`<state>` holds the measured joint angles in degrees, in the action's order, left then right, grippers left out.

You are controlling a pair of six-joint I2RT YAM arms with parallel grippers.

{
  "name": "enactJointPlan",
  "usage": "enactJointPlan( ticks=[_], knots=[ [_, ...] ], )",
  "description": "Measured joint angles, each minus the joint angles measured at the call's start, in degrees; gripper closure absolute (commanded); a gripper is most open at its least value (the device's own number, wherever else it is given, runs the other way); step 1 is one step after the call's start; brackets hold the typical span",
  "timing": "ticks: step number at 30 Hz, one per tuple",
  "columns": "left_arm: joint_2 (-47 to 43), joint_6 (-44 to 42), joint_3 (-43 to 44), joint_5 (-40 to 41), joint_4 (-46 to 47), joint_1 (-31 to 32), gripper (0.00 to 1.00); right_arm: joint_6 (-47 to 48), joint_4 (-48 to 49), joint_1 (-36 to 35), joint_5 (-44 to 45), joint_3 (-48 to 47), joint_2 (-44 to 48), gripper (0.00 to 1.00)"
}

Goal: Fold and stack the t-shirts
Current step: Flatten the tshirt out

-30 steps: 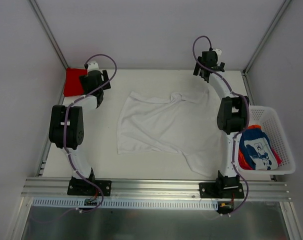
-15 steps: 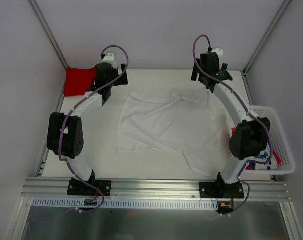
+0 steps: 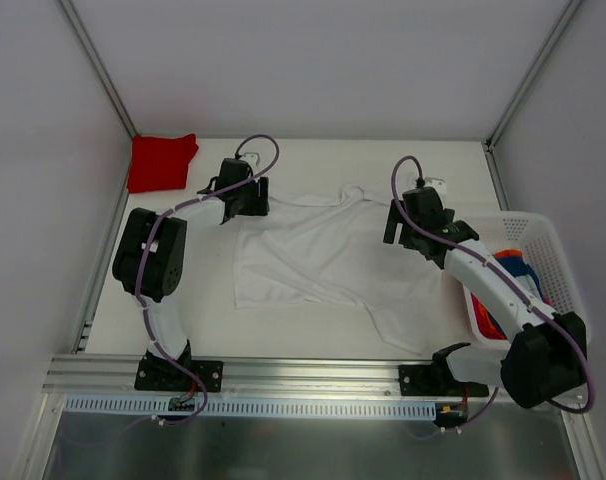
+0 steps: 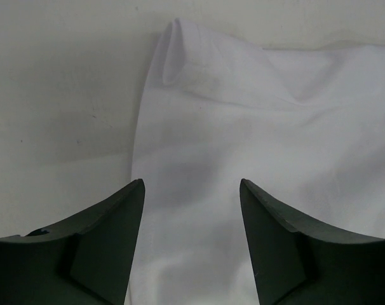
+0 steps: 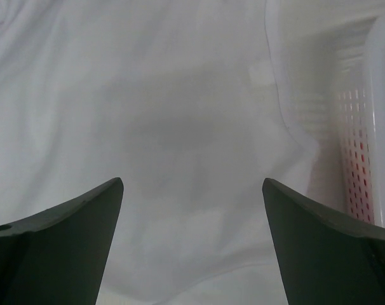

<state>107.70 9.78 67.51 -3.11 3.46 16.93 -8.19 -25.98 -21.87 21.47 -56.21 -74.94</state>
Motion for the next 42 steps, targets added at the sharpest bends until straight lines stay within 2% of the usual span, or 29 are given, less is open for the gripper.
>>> enactJointPlan(
  ticks=[2,7,12,16,20,25,36,42],
  knots=[
    [0.1,0.0,0.1,-0.1,0.0,0.0,0.44,-0.7,-0.8,-0.8,0.1,2.4,4.6,0.05],
    [0.1,0.0,0.3,-0.1,-0.2,0.4,0.44,-2.0,-2.3,-1.2,0.6,4.0,14.2,0.05],
    [0.1,0.1,0.3,-0.5,-0.4,1.1,0.40,-2.6,-4.1,-1.9,1.4,4.2,17.9,0.05],
    [0.1,0.7,0.7,-0.8,-0.5,1.1,0.17,-3.2,-4.9,-3.1,2.0,4.3,18.1,0.05],
    [0.1,1.4,3.3,-0.7,-0.9,1.1,0.09,-3.4,-5.2,-4.4,2.3,4.5,17.6,0.05],
    [0.1,4.2,4.8,0.5,1.1,1.1,0.09,-3.5,-5.2,-5.1,2.7,4.6,16.0,0.05],
    [0.7,20.3,3.6,4.2,4.4,1.0,0.21,-3.3,-5.5,-5.7,4.3,5.1,15.1,0.05],
    [3.3,24.7,3.6,4.6,4.8,1.0,0.25,-3.3,-6.2,-5.8,5.0,5.5,16.6,0.05]
  ],
)
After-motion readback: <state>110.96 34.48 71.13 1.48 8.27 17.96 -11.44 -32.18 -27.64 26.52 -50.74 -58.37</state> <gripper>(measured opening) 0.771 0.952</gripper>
